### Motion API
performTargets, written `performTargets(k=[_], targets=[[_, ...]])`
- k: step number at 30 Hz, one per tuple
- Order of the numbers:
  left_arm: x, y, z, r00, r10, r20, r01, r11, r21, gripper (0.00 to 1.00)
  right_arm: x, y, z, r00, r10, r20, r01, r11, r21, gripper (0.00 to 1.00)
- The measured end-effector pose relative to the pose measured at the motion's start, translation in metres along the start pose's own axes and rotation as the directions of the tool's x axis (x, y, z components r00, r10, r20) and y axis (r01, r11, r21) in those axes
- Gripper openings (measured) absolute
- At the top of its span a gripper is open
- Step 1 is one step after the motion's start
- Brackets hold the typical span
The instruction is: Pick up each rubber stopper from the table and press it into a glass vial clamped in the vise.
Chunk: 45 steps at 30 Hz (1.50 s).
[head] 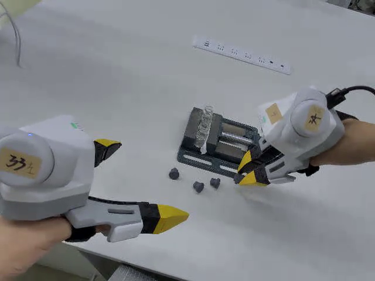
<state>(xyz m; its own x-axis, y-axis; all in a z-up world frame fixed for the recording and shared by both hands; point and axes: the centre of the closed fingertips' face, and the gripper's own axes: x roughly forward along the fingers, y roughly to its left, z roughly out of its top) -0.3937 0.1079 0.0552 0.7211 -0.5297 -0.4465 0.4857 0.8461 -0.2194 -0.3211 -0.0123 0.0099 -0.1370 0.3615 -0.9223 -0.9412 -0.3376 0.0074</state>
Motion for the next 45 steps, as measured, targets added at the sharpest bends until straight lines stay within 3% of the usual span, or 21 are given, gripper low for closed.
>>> performTargets(k=[12, 16, 22, 33, 42, 45], targets=[[0.002, 0.005, 0.001, 1.0, 0.0, -0.009, 0.001, 1.0, 0.031, 0.99, -0.029, -0.043, 0.026, 0.9986, -0.052, 0.01, 0.052, 0.998, -0.029, 0.06], [0.005, 0.006, 0.001, 1.0, -0.004, -0.002, 0.004, 1.0, 0.026, 0.99, -0.033, -0.068, 0.03, 0.9979, -0.064, 0.005, 0.065, 0.997, -0.039, 0.06], [0.01, 0.009, 0.002, 1.0, -0.007, 0.001, 0.007, 1.0, 0.03, 0.99, -0.034, -0.088, 0.038, 0.9973, -0.073, -0.011, 0.072, 0.996, -0.057, 0.05], [0.01, 0.02, 0.003, 1.0, 0.007, 0.003, -0.007, 0.999, 0.043, 0.99, -0.03, -0.103, 0.06, 0.9976, -0.053, -0.045, 0.047, 0.991, -0.128, 0.05], [0.013, 0.019, 0.003, 0.9999, 0.007, 0.013, -0.008, 1.0, 0.028, 0.99, -0.019, -0.108, 0.061, 0.9952, -0.014, -0.097, -0.003, 0.985, -0.17, 0.05], [0.015, 0.019, 0.003, 0.9999, 0.007, 0.011, -0.007, 1.0, 0.025, 0.99, -0.009, -0.119, 0.06, 0.994, 0.0, -0.109, -0.019, 0.985, -0.174, 0.05]])
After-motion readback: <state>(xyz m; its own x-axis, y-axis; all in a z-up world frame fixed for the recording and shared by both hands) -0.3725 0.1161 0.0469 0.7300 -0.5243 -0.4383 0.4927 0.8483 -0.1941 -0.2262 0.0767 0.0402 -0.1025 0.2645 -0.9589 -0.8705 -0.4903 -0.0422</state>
